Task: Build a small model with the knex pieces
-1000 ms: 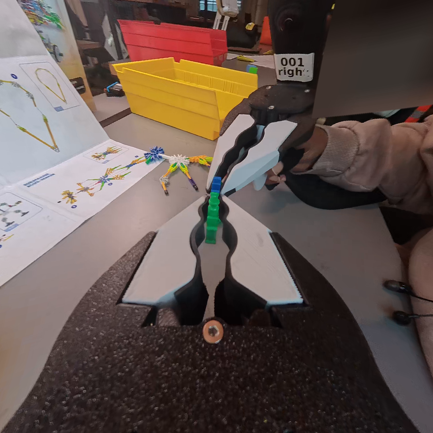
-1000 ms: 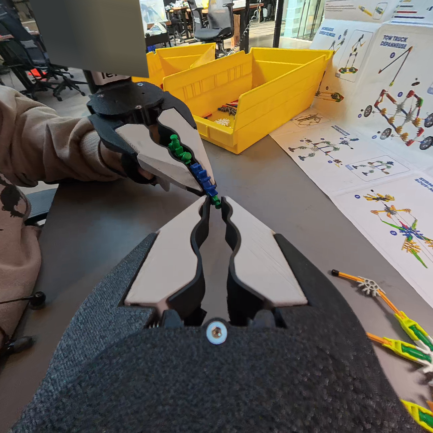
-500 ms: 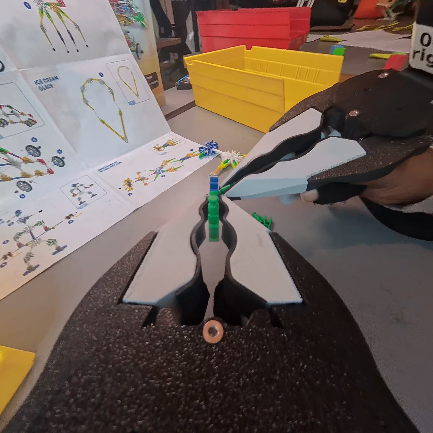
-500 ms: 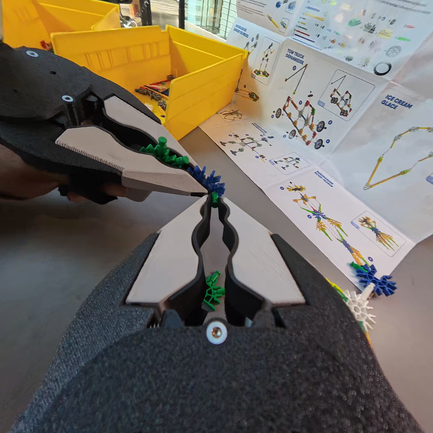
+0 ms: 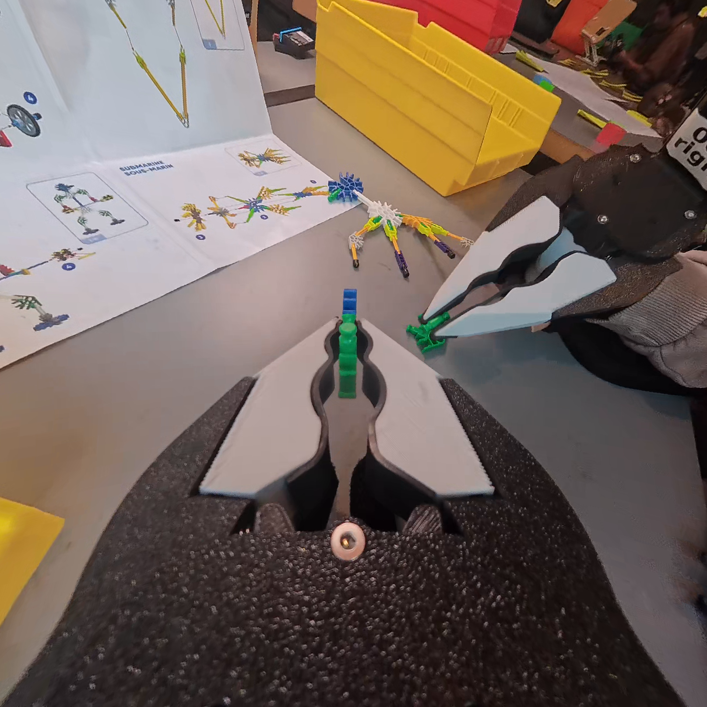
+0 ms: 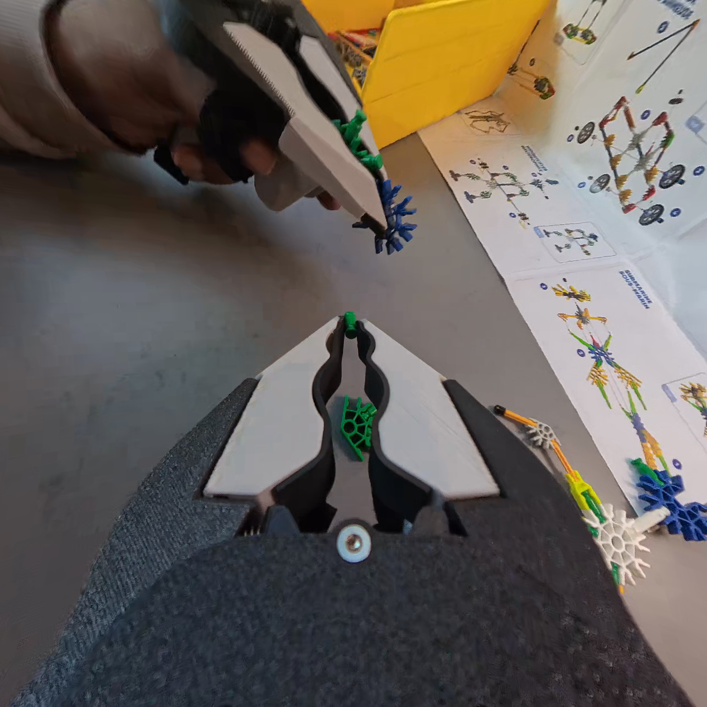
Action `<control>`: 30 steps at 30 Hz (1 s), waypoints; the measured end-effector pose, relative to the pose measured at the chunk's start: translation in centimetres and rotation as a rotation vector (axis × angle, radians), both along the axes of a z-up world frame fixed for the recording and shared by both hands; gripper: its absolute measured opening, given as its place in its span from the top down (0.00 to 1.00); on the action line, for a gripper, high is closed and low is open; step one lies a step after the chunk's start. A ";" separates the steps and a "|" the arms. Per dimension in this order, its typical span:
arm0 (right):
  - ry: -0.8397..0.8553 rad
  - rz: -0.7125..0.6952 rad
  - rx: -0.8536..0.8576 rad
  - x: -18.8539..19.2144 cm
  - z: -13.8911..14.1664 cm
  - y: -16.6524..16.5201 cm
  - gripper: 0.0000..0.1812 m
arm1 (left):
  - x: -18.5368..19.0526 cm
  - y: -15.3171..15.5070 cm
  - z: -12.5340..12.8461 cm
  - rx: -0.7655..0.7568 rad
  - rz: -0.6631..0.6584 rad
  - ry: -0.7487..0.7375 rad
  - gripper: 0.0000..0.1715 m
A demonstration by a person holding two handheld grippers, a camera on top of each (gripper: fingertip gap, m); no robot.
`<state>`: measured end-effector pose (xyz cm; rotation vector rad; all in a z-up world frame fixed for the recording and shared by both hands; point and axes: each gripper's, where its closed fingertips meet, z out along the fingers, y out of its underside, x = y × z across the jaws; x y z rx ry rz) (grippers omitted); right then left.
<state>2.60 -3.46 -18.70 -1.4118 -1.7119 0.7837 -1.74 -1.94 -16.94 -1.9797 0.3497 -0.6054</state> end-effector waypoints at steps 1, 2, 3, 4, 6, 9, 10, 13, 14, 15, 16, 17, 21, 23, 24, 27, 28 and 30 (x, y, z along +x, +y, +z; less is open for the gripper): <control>-0.042 0.031 0.032 0.1 -0.8 -0.5 0.98 | 0.2 -0.2 0.0 -0.005 -0.030 -0.003 0.97; -0.074 0.056 0.057 0.1 -1.4 -1.0 0.97 | 0.4 -0.5 0.0 -0.009 -0.064 -0.002 0.97; -0.099 0.078 0.068 0.0 -2.0 -1.5 0.97 | 0.5 -0.7 -0.1 -0.008 -0.084 0.004 0.97; -0.125 0.094 0.078 0.0 -2.5 -1.9 0.97 | 0.6 -0.8 -0.2 -0.007 -0.099 0.012 0.97; -0.153 0.097 0.115 -0.1 -3.1 -2.0 0.97 | 1.0 -1.2 -0.6 -0.012 -0.130 0.027 0.97; -0.150 0.093 0.127 -0.1 -3.1 -1.9 0.97 | 1.5 -1.6 -1.3 -0.023 -0.168 0.060 0.97; -0.150 0.092 0.134 -0.1 -3.1 -1.8 0.97 | 1.8 -1.8 -1.5 -0.031 -0.187 0.068 0.97; -0.154 0.089 0.152 0.0 -3.2 -1.6 0.97 | 2.7 -3.1 -2.3 -0.099 -0.266 0.083 0.97; -0.153 0.088 0.155 0.0 -3.2 -1.6 0.97 | 2.9 -3.6 -2.6 -0.130 -0.290 0.091 0.97; -0.153 0.088 0.158 0.0 -3.2 -1.5 0.97 | 3.0 -4.0 -3.1 -0.160 -0.310 0.101 0.97; -0.154 0.090 0.159 0.1 -3.2 -1.5 0.97 | 3.1 -4.3 -3.5 -0.185 -0.320 0.112 0.97; -0.151 0.090 0.157 0.1 -3.2 -1.4 0.97 | 3.1 -4.5 -4.0 -0.207 -0.325 0.123 0.97; -0.139 0.088 0.140 0.2 -2.9 -1.3 0.97 | 3.0 -4.6 -4.8 -0.234 -0.328 0.141 0.95; -0.144 0.093 0.142 0.3 -3.0 -1.4 0.97 | 2.7 -4.5 -4.7 -0.226 -0.317 0.147 0.95; -0.147 0.094 0.148 0.3 -3.1 -1.4 0.97 | 2.6 -4.4 -4.6 -0.223 -0.317 0.151 0.95; -0.154 0.102 0.159 0.3 -3.3 -1.5 0.97 | 2.5 -4.7 -4.4 -0.211 -0.332 0.169 0.97; -0.155 0.102 0.167 0.2 -3.3 -1.5 0.97 | 2.5 -4.7 -4.2 -0.198 -0.337 0.180 0.97; -0.157 0.104 0.174 0.2 -3.4 -1.5 0.96 | 2.7 -4.9 -3.3 -0.154 -0.354 0.174 0.97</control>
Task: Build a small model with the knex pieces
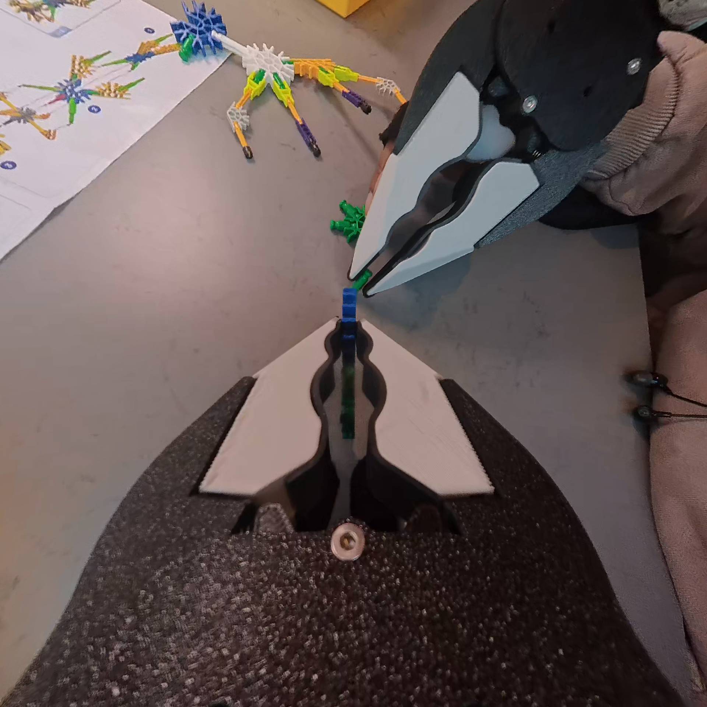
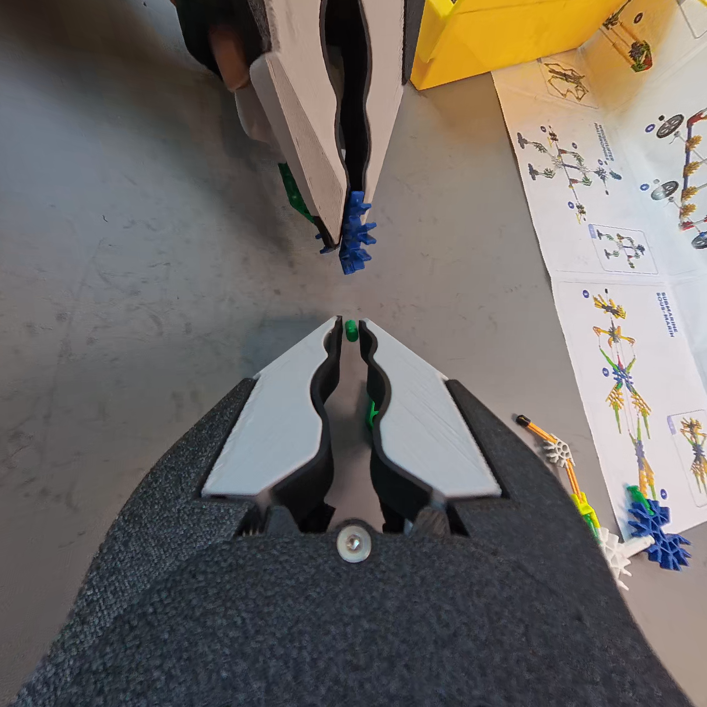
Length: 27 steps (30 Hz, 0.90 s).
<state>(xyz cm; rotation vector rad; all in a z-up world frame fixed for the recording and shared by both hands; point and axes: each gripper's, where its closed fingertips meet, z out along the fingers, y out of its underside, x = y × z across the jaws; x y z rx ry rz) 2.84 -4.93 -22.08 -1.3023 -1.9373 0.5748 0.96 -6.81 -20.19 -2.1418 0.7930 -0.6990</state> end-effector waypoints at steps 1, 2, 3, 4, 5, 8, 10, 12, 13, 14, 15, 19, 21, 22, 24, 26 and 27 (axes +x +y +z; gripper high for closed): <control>0.000 0.002 0.001 0.0 0.0 0.0 0.95 | 0.3 -0.2 0.6 0.014 -0.017 -0.020 0.97; 0.001 0.002 -0.003 0.0 0.0 0.0 0.94 | 0.6 -0.3 1.1 0.028 -0.033 -0.040 0.97; 0.004 -0.001 -0.009 0.0 0.1 0.0 0.91 | 0.9 -0.4 1.4 0.042 -0.046 -0.057 0.97; 0.016 -0.002 -0.021 0.0 0.3 0.0 0.88 | 1.2 -0.6 1.6 0.053 -0.062 -0.070 0.97; 0.038 0.006 -0.046 0.0 0.8 -0.3 0.86 | 1.5 -0.7 1.7 0.063 -0.081 -0.079 0.97; 0.146 0.078 -0.167 -0.1 3.2 -1.9 0.83 | 2.3 -1.2 1.8 0.102 -0.130 -0.068 0.97; 0.201 0.146 -0.265 0.1 4.7 -3.4 0.85 | 3.1 -1.9 2.2 0.131 -0.181 -0.078 0.97; 0.207 0.200 -0.315 0.5 5.1 -4.5 0.91 | 3.6 -2.4 2.7 0.171 -0.213 -0.083 0.97; 0.209 0.209 -0.325 0.6 5.2 -4.6 0.91 | 3.8 -2.5 2.8 0.181 -0.223 -0.079 0.97; 0.209 0.223 -0.346 0.8 5.4 -4.7 0.92 | 3.9 -2.7 2.9 0.187 -0.233 -0.086 0.97; 0.217 0.237 -0.369 1.0 5.7 -4.9 0.92 | 4.1 -2.9 3.1 0.191 -0.242 -0.101 0.97; 0.275 0.239 -0.421 1.5 7.3 -4.3 0.98 | 3.9 -2.8 4.1 0.216 -0.234 -0.145 0.96; 0.312 0.236 -0.440 1.6 8.2 -4.1 0.98 | 3.8 -2.7 4.8 0.224 -0.224 -0.183 0.96; 0.334 0.231 -0.453 1.7 8.6 -3.9 0.98 | 3.6 -2.6 5.0 0.230 -0.216 -0.192 0.96; 0.375 0.228 -0.480 1.7 9.5 -3.7 0.98 | 3.4 -2.4 5.3 0.238 -0.204 -0.206 0.96; 0.430 0.219 -0.512 1.8 10.5 -3.3 0.98 | 3.5 -2.3 5.3 0.229 -0.198 -0.223 0.95; 0.447 0.217 -0.524 1.8 10.8 -3.2 0.98 | 3.5 -2.2 5.3 0.225 -0.195 -0.233 0.93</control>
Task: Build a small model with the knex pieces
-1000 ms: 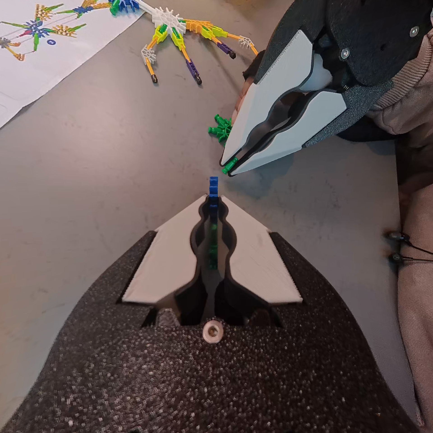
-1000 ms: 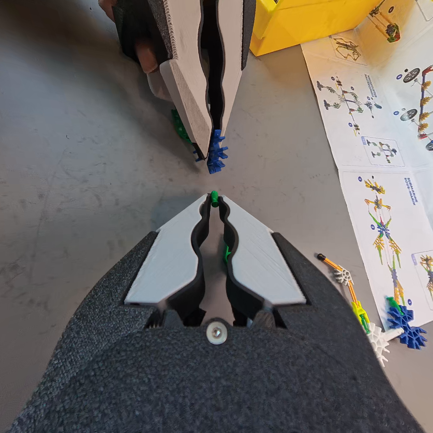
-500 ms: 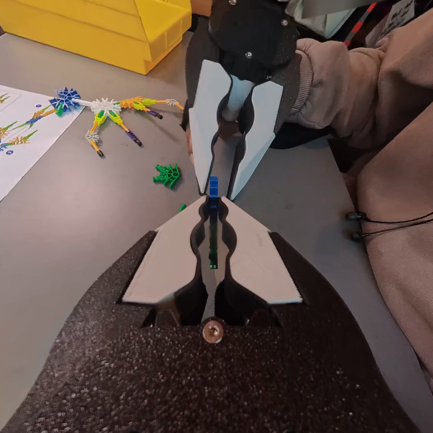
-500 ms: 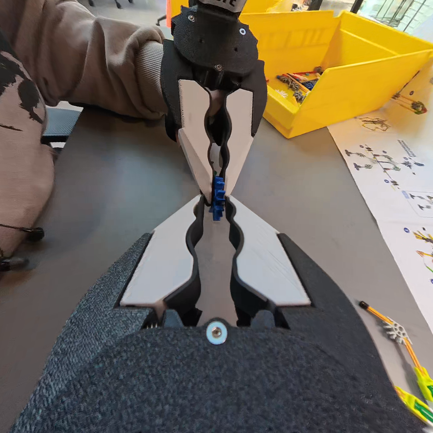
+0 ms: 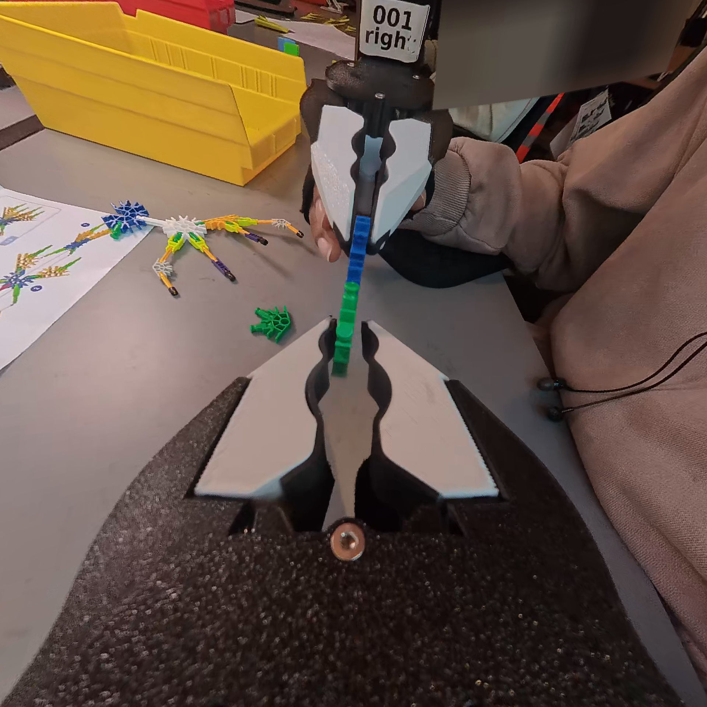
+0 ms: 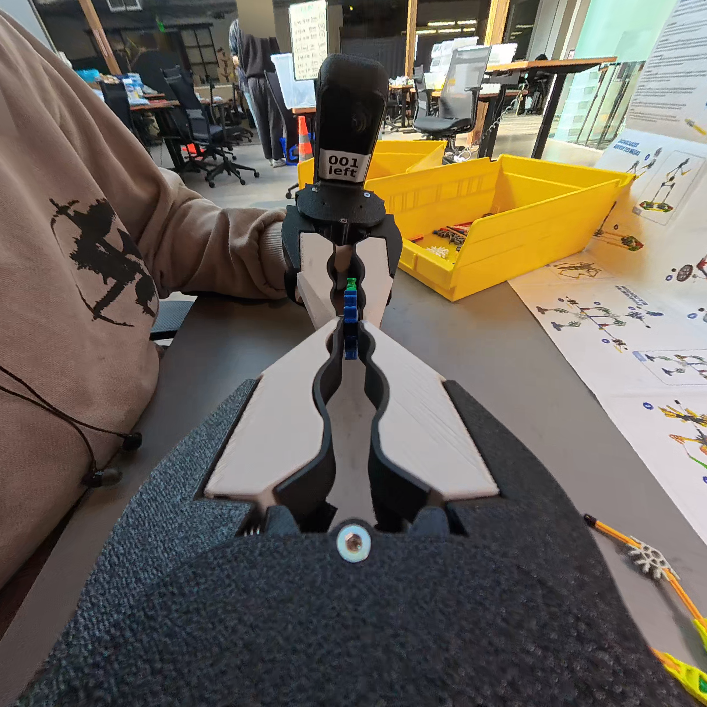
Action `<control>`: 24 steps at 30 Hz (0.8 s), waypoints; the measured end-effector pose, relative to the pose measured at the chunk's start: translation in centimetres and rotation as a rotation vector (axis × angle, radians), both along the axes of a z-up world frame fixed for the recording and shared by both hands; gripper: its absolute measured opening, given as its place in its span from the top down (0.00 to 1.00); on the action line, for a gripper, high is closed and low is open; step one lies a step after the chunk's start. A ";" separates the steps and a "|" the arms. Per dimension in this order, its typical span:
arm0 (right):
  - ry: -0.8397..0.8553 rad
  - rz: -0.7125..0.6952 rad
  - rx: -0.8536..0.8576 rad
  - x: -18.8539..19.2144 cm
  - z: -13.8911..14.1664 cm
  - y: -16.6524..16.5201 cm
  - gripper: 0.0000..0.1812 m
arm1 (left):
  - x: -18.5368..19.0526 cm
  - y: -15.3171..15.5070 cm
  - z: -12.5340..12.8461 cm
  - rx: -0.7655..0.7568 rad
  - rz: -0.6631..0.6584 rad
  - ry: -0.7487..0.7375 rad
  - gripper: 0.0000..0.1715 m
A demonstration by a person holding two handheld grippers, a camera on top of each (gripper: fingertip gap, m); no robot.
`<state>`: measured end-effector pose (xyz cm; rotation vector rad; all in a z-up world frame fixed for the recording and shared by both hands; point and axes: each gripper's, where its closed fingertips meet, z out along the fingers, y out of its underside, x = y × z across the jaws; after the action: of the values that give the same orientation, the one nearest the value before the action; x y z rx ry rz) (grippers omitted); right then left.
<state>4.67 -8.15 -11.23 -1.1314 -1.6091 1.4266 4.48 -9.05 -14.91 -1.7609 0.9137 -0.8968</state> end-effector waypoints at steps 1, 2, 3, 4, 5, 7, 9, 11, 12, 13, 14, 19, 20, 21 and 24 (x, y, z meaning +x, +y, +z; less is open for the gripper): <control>0.008 0.003 -0.010 0.1 0.2 0.0 0.98 | 0.1 0.1 0.2 -0.002 0.004 -0.017 0.92; 0.014 0.003 -0.015 0.1 0.3 0.0 0.98 | 0.1 0.2 0.4 -0.003 0.012 -0.041 0.92; 0.020 0.001 -0.020 0.1 0.4 0.0 0.98 | 0.1 0.4 0.7 -0.006 0.019 -0.067 0.95; 0.029 0.003 -0.030 0.1 0.6 0.0 0.98 | 0.2 0.3 1.0 -0.011 0.017 -0.089 0.96; 0.034 0.004 -0.040 0.1 0.7 0.1 0.98 | 0.2 0.3 1.2 -0.014 0.014 -0.106 0.96; 0.043 0.008 -0.061 0.3 1.0 0.2 0.97 | 0.3 0.3 1.6 -0.014 0.010 -0.126 0.96; 0.036 0.014 -0.081 0.3 1.1 0.2 0.97 | 0.4 0.0 1.9 -0.014 -0.001 -0.135 0.97; 0.021 0.020 -0.089 0.4 0.9 0.2 0.97 | 0.3 -0.1 2.0 -0.025 -0.010 -0.144 0.97; 0.014 0.026 -0.093 0.4 0.7 0.2 0.97 | 0.3 -0.1 2.1 -0.031 -0.017 -0.151 0.97; 0.014 0.023 -0.096 0.4 0.7 0.2 0.97 | 0.2 -0.1 2.1 -0.036 -0.018 -0.159 0.97; 0.018 0.016 -0.099 0.4 0.7 0.4 0.97 | 0.2 0.0 2.1 -0.041 -0.015 -0.165 0.97; 0.008 0.024 -0.138 0.3 0.4 0.4 0.92 | 0.0 0.1 2.0 -0.061 -0.011 -0.182 0.97; -0.002 0.026 -0.134 0.1 0.1 0.3 0.91 | 0.0 0.1 2.0 -0.065 -0.013 -0.184 0.97; -0.005 0.028 -0.133 0.1 0.0 0.2 0.91 | 0.0 0.1 1.9 -0.070 -0.017 -0.184 0.97; -0.009 0.035 -0.147 -0.2 -0.3 0.0 0.93 | 0.3 0.0 1.4 -0.084 -0.026 -0.169 0.97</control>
<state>4.44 -8.17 -11.51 -1.1989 -1.5576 1.5860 4.75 -9.07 -13.51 -1.7179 0.8004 -1.0968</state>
